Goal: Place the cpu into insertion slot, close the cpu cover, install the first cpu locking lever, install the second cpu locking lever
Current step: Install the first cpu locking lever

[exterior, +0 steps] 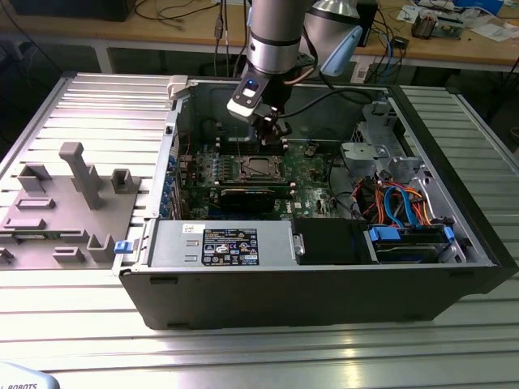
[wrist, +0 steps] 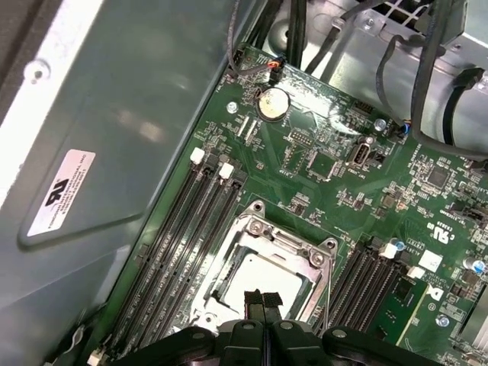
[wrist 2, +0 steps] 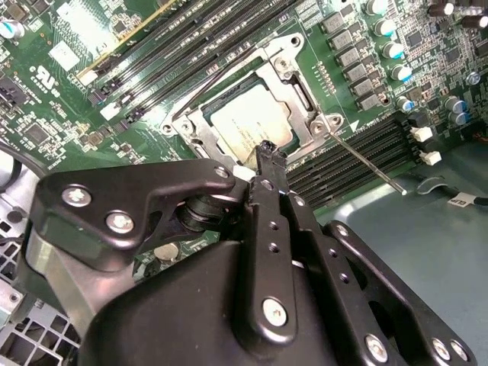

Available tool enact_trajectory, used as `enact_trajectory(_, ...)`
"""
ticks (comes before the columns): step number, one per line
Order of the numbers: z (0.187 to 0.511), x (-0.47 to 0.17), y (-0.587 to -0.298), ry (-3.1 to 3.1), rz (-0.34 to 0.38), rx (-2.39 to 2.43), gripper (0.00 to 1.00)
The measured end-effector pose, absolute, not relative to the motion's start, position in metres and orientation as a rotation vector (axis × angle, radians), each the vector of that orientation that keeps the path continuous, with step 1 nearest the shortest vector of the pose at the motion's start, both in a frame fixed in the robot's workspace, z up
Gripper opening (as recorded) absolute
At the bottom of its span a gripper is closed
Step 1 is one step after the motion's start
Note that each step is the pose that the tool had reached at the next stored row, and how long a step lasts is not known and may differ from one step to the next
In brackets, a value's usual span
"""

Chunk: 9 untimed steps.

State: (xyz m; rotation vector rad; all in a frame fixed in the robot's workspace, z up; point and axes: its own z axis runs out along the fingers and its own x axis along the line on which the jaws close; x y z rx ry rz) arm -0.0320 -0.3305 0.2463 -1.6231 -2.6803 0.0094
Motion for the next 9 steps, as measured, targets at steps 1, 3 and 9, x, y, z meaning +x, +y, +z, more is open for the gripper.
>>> enact_trajectory(1, 0.2463, -0.0320, -0.3305, -2.684, 0.009, -1.617, 0.11)
enact_trajectory(3, 0.2463, -0.0320, -0.3305, -2.691, 0.010, -1.606, 0.11)
enact_trajectory(9, 0.2463, -0.0320, -0.3305, -2.707, 0.010, -1.579, 0.11)
